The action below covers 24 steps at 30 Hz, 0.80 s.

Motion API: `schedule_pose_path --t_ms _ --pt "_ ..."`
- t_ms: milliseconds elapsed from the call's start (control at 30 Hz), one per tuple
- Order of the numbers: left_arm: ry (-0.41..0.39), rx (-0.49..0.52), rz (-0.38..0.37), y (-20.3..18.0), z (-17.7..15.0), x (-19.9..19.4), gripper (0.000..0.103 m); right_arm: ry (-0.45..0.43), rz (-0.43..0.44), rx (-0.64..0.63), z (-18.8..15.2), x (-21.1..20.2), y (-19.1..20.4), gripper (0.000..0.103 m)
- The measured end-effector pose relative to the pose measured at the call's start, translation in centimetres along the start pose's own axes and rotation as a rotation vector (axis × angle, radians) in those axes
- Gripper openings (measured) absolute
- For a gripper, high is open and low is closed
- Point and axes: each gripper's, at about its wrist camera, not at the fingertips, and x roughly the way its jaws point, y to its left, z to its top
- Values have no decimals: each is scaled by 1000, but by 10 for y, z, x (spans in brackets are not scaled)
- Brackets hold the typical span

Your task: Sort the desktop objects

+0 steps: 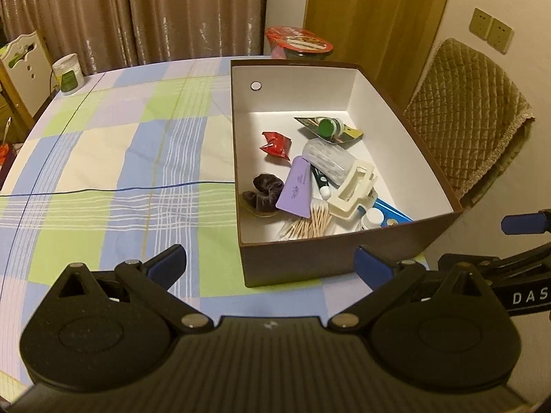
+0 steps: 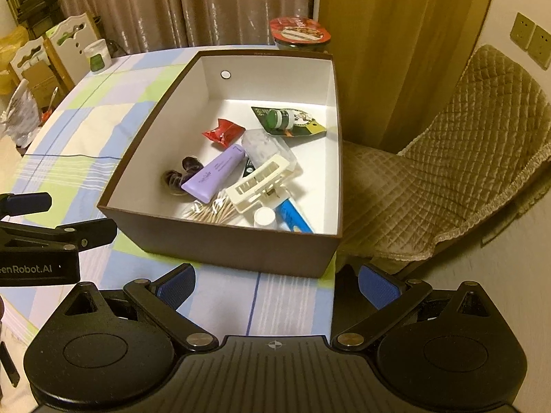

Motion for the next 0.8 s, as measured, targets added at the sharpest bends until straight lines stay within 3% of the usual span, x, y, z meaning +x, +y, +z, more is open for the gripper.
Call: schedule_pose_path --t_ms 400,800 --pt "22 -47 29 -8 8 8 102 28 42 -28 12 16 -9 103" --pt "29 -42 23 -14 14 18 102 35 26 -13 16 20 -19 103"
